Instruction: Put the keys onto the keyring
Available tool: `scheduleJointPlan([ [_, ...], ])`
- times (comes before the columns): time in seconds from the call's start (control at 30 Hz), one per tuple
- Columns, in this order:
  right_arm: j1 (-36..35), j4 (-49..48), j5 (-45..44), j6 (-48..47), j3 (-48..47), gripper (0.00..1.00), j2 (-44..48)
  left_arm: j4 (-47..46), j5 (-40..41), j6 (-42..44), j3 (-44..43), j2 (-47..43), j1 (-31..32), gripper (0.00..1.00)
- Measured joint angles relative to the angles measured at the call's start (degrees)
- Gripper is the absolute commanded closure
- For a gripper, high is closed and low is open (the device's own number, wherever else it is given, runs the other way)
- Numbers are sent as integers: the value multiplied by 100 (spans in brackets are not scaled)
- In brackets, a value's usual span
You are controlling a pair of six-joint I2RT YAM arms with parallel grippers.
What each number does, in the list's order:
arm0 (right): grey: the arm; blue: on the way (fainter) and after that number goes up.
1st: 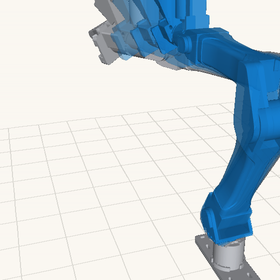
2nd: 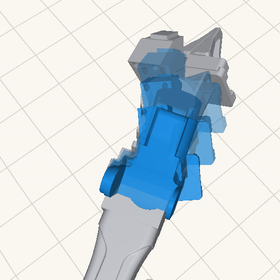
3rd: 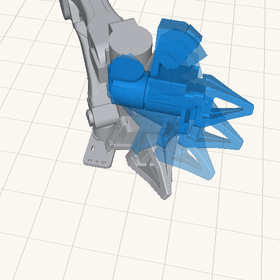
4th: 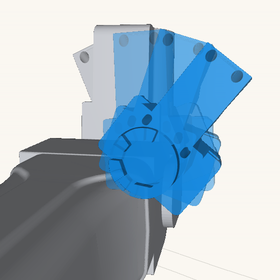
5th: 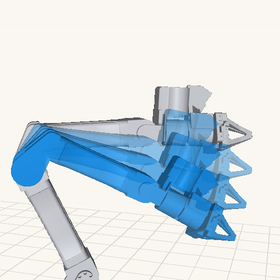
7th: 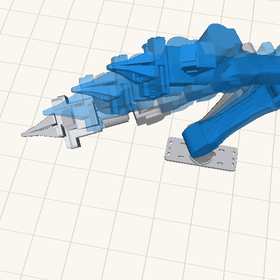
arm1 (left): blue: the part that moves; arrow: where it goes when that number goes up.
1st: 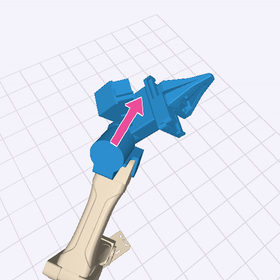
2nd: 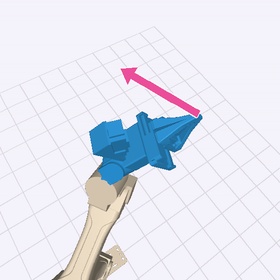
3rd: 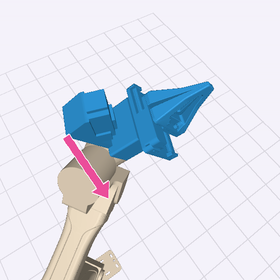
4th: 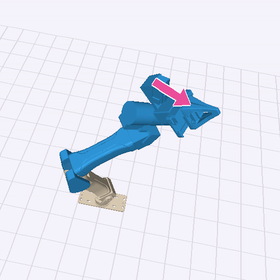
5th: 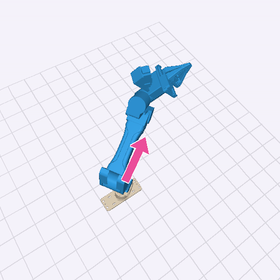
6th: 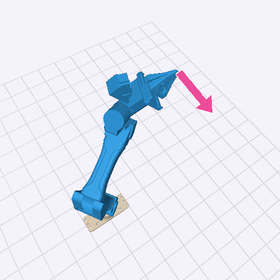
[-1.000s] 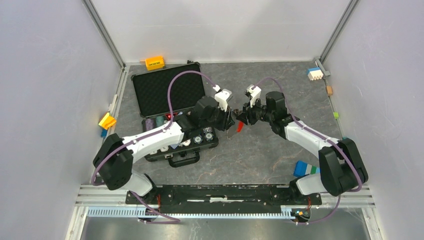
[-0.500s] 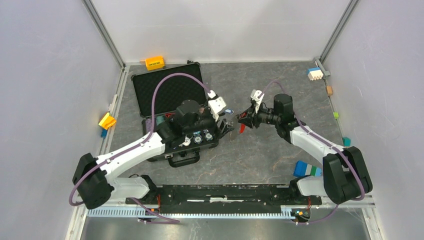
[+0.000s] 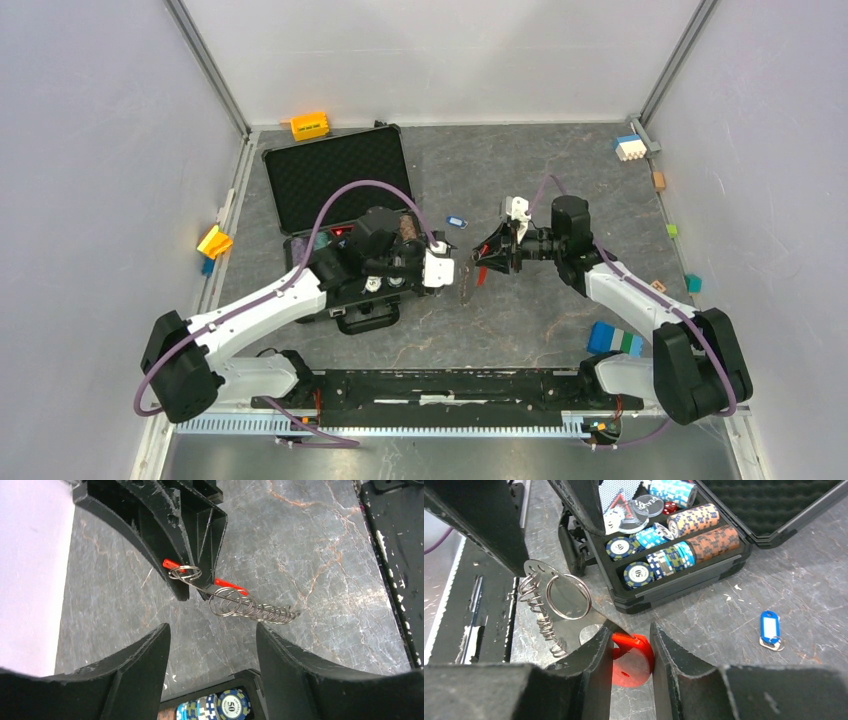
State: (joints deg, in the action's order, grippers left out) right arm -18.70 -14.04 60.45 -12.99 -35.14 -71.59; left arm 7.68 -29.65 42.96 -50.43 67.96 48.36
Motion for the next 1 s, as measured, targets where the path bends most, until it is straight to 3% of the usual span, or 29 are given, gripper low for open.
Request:
scheduleJointPlan([
  [0.13, -2, 59, 210, -57, 24, 100, 0, 83, -363, 542, 13, 66, 0, 43],
  [0.3, -4, 133, 374, -96, 26, 100, -2, 166, -549, 835, 22, 149, 0, 44],
  [0.53, -4, 184, 422, -149, 26, 100, -2, 184, -802, 835, 22, 280, 0, 46],
  [1.0, -4, 380, 411, -387, 26, 100, -9, 308, -1405, 393, 20, 280, 0, 58],
])
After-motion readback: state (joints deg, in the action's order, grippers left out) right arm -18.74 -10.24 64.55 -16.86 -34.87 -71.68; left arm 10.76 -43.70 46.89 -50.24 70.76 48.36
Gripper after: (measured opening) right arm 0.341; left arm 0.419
